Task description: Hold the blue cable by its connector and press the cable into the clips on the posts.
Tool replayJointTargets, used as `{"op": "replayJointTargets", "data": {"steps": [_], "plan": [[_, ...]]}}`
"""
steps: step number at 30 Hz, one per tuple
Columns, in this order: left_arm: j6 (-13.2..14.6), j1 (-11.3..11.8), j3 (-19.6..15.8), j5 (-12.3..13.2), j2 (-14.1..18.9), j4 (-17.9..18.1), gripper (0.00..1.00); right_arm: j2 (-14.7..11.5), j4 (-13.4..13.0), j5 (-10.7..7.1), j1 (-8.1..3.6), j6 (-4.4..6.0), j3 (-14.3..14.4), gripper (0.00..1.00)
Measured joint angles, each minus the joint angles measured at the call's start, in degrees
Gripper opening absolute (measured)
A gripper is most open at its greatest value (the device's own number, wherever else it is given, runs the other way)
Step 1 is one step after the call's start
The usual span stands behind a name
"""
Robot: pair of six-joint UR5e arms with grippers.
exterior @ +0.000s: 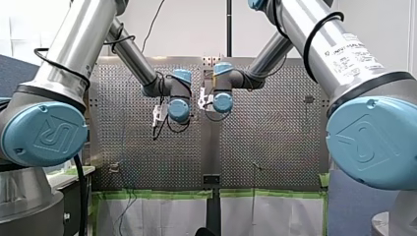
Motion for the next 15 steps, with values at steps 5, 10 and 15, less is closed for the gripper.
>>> {"op": "replayJointTargets", "data": {"steps": [5, 10, 15], "plan": [[-0.1, 0.1, -2.1, -0.1, -0.8, 2.3, 0.0, 0.0, -2.7, 0.87, -0.03, 0.23, 2.7, 0.0], [-0.1, 0.1, -2.7, -0.2, -2.7, 4.5, 0.0, 0.0, -5.2, 1.94, 0.18, 0.76, 5.2, 0.0], [-0.8, -0.1, -2.8, -0.6, -5.2, 7.1, 0.0, 0.0, -7.6, 2.27, 0.11, 1.91, 7.6, 0.0]]}}
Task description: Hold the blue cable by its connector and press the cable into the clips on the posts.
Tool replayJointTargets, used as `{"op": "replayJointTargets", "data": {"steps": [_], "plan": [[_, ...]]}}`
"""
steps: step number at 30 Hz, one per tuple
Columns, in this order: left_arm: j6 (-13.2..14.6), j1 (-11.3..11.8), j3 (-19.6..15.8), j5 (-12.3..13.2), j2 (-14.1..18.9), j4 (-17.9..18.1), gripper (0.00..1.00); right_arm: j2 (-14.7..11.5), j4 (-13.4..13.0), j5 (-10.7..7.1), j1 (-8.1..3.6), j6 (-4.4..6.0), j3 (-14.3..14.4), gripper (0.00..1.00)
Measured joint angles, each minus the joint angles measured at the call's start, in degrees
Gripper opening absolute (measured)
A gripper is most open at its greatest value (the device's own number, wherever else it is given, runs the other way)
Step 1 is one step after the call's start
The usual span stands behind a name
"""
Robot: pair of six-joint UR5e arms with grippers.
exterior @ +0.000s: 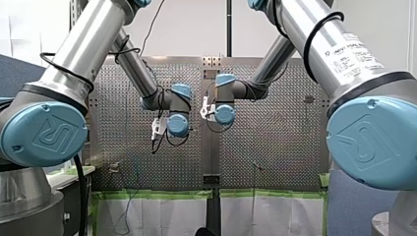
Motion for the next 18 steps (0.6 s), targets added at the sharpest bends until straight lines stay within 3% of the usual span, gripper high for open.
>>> {"op": "replayJointTargets", "data": {"steps": [5, 13, 18], "plan": [[-0.5, 0.1, 0.0, -0.1, -2.0, 2.2, 0.0, 0.0, -2.4, 0.24, -0.42, 1.68, 2.4, 0.0], [-2.0, 0.1, -0.2, 0.2, -2.4, 3.2, 0.0, 0.1, -6.2, 0.83, -0.57, 2.87, 6.2, 0.0], [-2.2, 0.1, -0.8, 0.3, -2.5, 3.9, 0.0, 1.7, -8.9, 1.48, -1.08, 3.82, 8.9, 0.0]]}}
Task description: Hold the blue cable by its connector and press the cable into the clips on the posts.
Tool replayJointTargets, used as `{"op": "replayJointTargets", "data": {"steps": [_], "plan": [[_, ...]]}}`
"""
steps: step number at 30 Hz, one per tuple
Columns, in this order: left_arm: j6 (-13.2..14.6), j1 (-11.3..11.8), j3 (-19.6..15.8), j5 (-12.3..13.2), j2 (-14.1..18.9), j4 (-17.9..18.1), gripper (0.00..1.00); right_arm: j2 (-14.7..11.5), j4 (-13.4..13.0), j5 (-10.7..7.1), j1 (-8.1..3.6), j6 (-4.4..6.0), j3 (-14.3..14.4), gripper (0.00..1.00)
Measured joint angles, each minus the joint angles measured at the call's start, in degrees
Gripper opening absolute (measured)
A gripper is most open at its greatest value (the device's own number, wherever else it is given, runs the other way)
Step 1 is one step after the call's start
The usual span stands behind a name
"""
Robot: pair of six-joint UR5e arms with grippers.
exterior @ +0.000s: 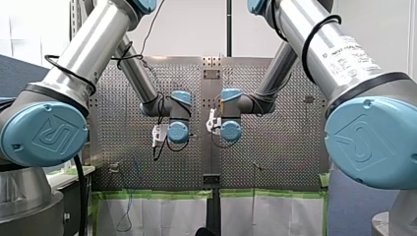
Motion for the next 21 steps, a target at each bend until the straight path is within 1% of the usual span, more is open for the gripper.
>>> {"op": "replayJointTargets", "data": {"steps": [4, 8, 11, 14, 16, 21], "plan": [[0.0, 0.2, -0.9, 0.0, 0.0, 0.9, 0.0, 1.9, -2.0, 0.08, -0.5, 1.24, 2.0, 0.0], [-0.1, 0.3, -1.7, 0.2, 0.0, 1.5, 0.0, 3.9, -4.1, -0.01, -1.15, 3.05, 4.1, 0.0], [-0.1, 0.4, -2.0, 0.7, -0.2, 1.9, 0.0, 5.5, -5.6, -0.12, -1.49, 3.95, 5.6, 0.0], [0.0, 0.3, -2.0, 1.3, -1.1, 2.4, 0.0, 7.0, -7.2, -0.16, -1.93, 4.26, 7.2, 0.0], [0.0, 0.2, -2.0, 1.7, -1.8, 3.1, 0.0, 7.9, -8.1, -0.16, -2.3, 4.29, 8.1, 0.0], [-0.2, -0.2, -1.5, 2.3, -4.3, 5.5, 0.0, 10.5, -10.6, -0.16, -3.7, 3.85, 10.6, 0.0]]}}
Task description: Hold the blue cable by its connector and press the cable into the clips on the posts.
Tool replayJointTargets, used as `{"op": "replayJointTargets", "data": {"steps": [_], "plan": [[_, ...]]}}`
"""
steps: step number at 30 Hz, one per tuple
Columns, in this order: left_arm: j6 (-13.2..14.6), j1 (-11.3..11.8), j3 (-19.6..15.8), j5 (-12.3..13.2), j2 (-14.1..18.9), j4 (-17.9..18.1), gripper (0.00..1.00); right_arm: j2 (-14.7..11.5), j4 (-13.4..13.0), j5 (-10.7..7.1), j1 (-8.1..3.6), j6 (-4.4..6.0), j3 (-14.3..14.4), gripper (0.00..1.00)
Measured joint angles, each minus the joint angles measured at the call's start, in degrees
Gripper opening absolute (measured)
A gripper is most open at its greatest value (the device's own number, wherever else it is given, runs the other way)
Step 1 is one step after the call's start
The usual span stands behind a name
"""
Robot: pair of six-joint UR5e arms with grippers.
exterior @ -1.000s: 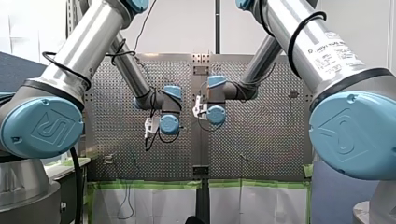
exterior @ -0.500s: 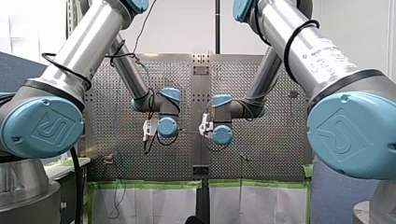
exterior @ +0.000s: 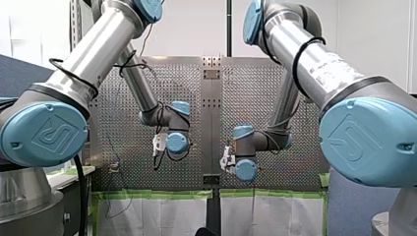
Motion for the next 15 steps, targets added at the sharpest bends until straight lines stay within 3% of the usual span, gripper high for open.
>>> {"op": "replayJointTargets", "data": {"steps": [8, 15], "plan": [[-0.4, -1.3, 1.1, 0.4, -3.7, 3.4, 0.0, 4.3, -3.7, -0.19, -2.66, -0.22, 4.3, 0.0], [0.0, -2.4, 2.2, 0.4, -6.7, 4.0, 0.0, 6.6, -4.0, -0.59, -4.49, -0.28, 7.8, 0.0]]}}
